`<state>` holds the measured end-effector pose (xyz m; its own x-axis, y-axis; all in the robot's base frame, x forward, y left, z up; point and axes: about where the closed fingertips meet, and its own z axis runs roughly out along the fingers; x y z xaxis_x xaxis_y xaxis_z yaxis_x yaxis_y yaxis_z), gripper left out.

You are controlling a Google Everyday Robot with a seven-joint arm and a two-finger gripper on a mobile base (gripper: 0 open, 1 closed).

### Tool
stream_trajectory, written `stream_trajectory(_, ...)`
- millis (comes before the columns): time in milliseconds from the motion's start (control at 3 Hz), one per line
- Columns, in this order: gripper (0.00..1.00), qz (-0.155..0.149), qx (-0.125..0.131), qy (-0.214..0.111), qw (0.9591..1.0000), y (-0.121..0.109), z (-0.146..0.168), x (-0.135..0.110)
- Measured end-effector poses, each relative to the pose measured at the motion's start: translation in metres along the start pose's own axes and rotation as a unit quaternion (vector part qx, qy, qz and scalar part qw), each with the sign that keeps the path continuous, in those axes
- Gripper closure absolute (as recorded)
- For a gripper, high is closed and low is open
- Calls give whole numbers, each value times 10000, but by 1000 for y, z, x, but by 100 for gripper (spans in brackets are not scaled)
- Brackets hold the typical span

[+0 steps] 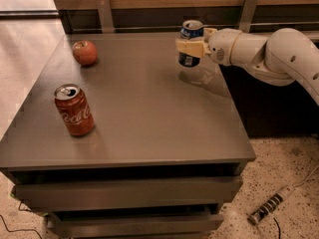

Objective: Move pepsi can near coke can

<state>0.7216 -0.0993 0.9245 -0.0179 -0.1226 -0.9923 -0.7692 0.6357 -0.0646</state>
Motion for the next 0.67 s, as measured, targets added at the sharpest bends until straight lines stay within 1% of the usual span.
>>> stream_trajectory(333,100,-132,-137,2,9998,31,-22,-16)
stream_trajectory(667,100,-229,-481,114,9985,86,-42,-17)
